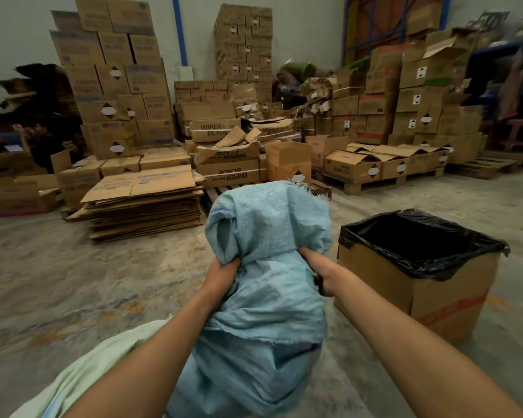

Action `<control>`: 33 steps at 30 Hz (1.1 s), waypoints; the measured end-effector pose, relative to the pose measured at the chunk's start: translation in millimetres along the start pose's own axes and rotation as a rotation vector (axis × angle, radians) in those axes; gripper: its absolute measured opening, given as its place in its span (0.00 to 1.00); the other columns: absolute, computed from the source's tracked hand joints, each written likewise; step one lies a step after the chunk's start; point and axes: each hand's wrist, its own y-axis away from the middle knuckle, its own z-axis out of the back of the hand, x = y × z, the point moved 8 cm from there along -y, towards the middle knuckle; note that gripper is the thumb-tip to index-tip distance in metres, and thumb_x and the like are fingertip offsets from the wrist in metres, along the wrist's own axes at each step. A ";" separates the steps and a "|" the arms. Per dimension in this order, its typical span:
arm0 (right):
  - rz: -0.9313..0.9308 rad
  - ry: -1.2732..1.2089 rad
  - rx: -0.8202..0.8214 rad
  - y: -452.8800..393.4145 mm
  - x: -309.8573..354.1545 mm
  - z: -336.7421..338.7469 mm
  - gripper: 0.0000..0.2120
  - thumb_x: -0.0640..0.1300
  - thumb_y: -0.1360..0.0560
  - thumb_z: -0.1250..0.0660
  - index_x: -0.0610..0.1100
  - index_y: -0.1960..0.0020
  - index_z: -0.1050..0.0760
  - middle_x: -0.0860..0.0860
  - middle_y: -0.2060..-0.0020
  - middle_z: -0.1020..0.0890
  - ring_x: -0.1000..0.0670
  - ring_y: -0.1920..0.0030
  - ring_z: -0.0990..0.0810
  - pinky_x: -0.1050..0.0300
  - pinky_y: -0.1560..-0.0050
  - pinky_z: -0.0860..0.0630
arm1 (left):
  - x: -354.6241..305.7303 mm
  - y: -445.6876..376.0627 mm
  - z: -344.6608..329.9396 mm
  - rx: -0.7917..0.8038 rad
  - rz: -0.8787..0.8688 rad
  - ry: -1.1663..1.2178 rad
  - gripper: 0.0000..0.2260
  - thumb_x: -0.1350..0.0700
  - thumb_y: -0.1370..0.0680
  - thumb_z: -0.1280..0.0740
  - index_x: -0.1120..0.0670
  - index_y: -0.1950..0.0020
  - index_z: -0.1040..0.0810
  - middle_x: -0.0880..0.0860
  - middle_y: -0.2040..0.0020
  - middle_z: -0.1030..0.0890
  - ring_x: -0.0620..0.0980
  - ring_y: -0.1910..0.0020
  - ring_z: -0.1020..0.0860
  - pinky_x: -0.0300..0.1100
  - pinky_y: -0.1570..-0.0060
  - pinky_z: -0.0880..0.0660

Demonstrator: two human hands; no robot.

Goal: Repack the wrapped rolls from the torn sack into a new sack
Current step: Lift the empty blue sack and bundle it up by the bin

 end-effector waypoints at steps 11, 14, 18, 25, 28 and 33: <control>0.828 1.091 0.064 41.7 -0.8 -68.2 0.70 0.71 0.46 0.23 0.64 0.25 0.72 0.52 0.20 0.55 0.44 0.21 0.49 0.28 0.28 0.45 | -5.1 0.6 -17.5 0.049 0.352 0.119 0.11 0.60 0.29 0.33 0.59 0.47 0.20 0.59 0.57 0.18 0.57 0.58 0.19 0.46 0.57 0.21; 0.880 0.937 -0.083 40.3 -6.7 -72.2 0.65 0.66 0.46 0.24 0.63 0.22 0.63 0.50 0.32 0.26 0.42 0.34 0.26 0.39 0.40 0.27 | -14.6 11.4 -33.3 0.213 0.375 0.364 0.07 0.61 0.26 0.37 0.61 0.56 0.20 0.58 0.66 0.19 0.55 0.65 0.21 0.44 0.59 0.24; 0.834 0.932 -0.205 38.9 4.9 -60.1 0.29 0.58 0.41 0.26 0.56 0.42 0.27 0.50 0.52 0.16 0.41 0.49 0.19 0.47 0.53 0.22 | -8.5 20.9 -35.1 0.328 0.411 0.440 0.11 0.57 0.31 0.35 0.62 0.55 0.19 0.60 0.61 0.19 0.57 0.62 0.21 0.47 0.55 0.24; 0.610 0.706 -0.428 30.6 5.0 10.1 0.13 0.54 0.41 0.33 0.47 0.74 0.33 0.49 0.74 0.24 0.44 0.68 0.22 0.54 0.71 0.32 | -65.6 2.5 6.2 -0.173 -0.063 -0.586 0.27 0.33 0.32 0.29 0.51 0.43 0.22 0.50 0.47 0.18 0.52 0.48 0.20 0.51 0.47 0.22; 0.524 0.419 -0.556 33.5 8.2 39.5 0.10 0.50 0.38 0.28 0.47 0.70 0.27 0.45 0.66 0.19 0.46 0.66 0.22 0.56 0.70 0.31 | -67.8 21.2 6.9 -0.311 -0.141 -0.743 0.30 0.30 0.33 0.32 0.46 0.38 0.30 0.54 0.34 0.30 0.57 0.33 0.33 0.58 0.37 0.32; 0.338 0.058 -0.366 19.0 -6.3 34.9 0.12 0.44 0.32 0.23 0.45 0.50 0.20 0.45 0.54 0.16 0.44 0.55 0.18 0.48 0.52 0.19 | 11.1 29.8 -13.8 -0.028 0.328 -0.483 0.57 0.23 0.42 0.31 0.47 0.22 0.47 0.61 0.21 0.47 0.65 0.23 0.49 0.62 0.26 0.46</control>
